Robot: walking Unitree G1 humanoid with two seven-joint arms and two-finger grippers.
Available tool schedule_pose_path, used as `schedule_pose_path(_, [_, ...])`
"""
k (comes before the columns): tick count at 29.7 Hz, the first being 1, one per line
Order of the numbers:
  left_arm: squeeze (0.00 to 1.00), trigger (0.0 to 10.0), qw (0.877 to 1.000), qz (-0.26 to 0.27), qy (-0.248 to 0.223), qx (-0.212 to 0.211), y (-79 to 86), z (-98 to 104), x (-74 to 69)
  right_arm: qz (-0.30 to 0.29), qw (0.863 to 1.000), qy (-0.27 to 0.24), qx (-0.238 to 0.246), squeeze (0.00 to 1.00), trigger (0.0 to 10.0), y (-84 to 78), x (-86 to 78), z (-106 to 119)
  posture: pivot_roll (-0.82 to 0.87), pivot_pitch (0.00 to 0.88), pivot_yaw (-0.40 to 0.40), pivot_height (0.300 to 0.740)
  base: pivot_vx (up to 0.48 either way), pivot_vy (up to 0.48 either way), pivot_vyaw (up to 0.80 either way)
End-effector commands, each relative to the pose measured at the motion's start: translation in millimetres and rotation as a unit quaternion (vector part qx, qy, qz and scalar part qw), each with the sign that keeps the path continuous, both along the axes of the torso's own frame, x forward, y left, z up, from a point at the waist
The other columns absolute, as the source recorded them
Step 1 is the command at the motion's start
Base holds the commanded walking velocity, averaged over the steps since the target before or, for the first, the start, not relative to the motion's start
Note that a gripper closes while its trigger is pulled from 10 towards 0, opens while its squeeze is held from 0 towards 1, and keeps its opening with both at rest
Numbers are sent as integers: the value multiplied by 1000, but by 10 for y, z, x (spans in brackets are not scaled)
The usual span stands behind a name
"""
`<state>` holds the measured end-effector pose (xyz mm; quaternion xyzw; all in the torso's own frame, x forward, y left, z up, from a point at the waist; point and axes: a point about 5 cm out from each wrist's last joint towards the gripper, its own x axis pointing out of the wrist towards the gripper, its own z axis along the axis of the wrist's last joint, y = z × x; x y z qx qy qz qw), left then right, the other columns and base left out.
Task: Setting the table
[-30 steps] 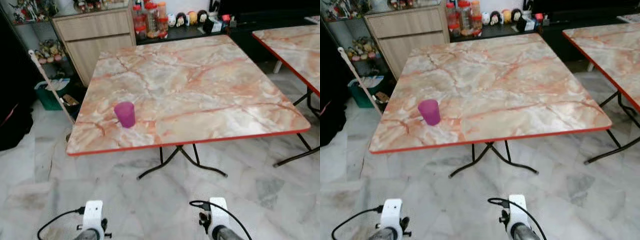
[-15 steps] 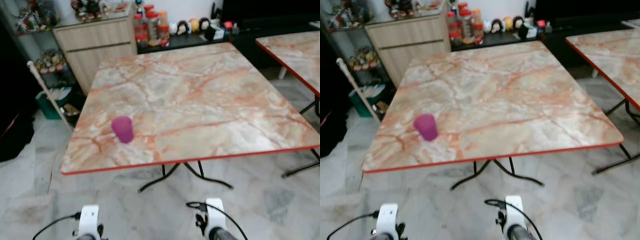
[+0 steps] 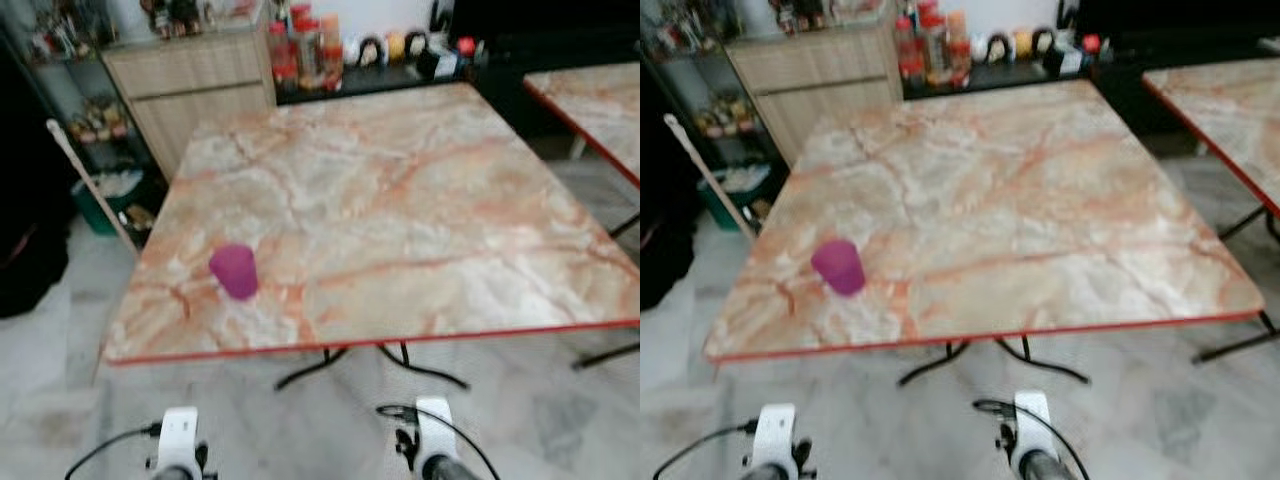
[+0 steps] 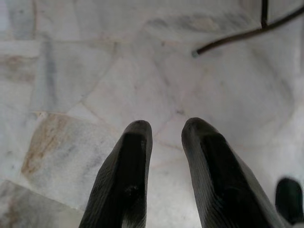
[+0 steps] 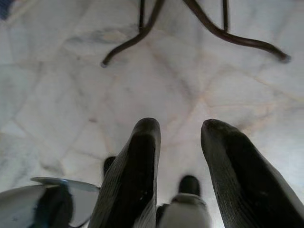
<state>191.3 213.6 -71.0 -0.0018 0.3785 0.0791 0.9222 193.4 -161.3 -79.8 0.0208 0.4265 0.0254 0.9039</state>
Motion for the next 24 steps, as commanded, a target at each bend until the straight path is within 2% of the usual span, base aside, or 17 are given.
schedule_pose_path(1, [0, 10000, 1000, 29, 0, 5, 122, -4, -66, 5, 1000, 1, 4, 0, 10000, 48, 12, 3, -117, 0, 95, 740, 0, 0, 0])
schedule_pose_path(6, [0, 10000, 998, 41, -50, 16, 254, 96, -20, 8, 1000, 1, 4, 0, 10000, 54, 11, 2, -113, 0, 102, 740, 0, 0, 0])
schedule_pose_path(9, [0, 10000, 993, 58, -92, 41, 373, 193, 7, 8, 1000, 2, 3, 0, 10000, 49, 4, -1, -112, 0, 108, 740, 0, 0, 0])
schedule_pose_path(14, [0, 10000, 985, 84, -128, 74, 499, 301, 41, 8, 1000, 3, 3, 0, 10000, 46, -3, -5, -109, 0, 108, 740, 0, 0, 0])
schedule_pose_path(16, [0, 10000, 974, 122, -149, 123, 667, 425, 97, 9, 1000, 4, 2, 0, 10000, 46, -7, -8, -103, 0, 105, 740, 0, 0, 0])
schedule_pose_path(18, [0, 10000, 962, 166, -170, 134, 781, 525, 151, 10, 1000, 5, 3, 0, 10000, 47, -10, -9, -99, 0, 102, 740, 0, 0, 0])
schedule_pose_path(19, [0, 10000, 951, 187, -196, 148, 862, 647, 237, 11, 1000, 6, 2, 0, 10000, 48, -9, -9, -97, 0, 100, 740, 0, 0, 0])
schedule_pose_path(21, [0, 10000, 938, 187, -240, 167, 933, 856, 403, 11, 1000, 6, 2, 0, 10000, 49, -5, -8, -99, 0, 99, 740, 0, 0, 0])
schedule_pose_path(22, [0, 10000, 938, 187, -240, 167, 933, 856, 403, 11, 1000, 6, 2, 0, 10000, 49, -5, -8, -99, 0, 99, 740, 0, 0, 0])
schedule_pose_path(23, [0, 10000, 928, 190, -267, 179, 990, 1012, 519, 11, 1000, 5, 2, 0, 10000, 49, 0, -5, -103, 0, 98, 740, 0, 0, 0])
schedule_pose_path(24, [0, 10000, 924, 193, -276, 182, 1010, 1068, 559, 11, 1000, 5, 2, 0, 10000, 48, 2, -4, -103, 0, 98, 740, 0, 0, 0])
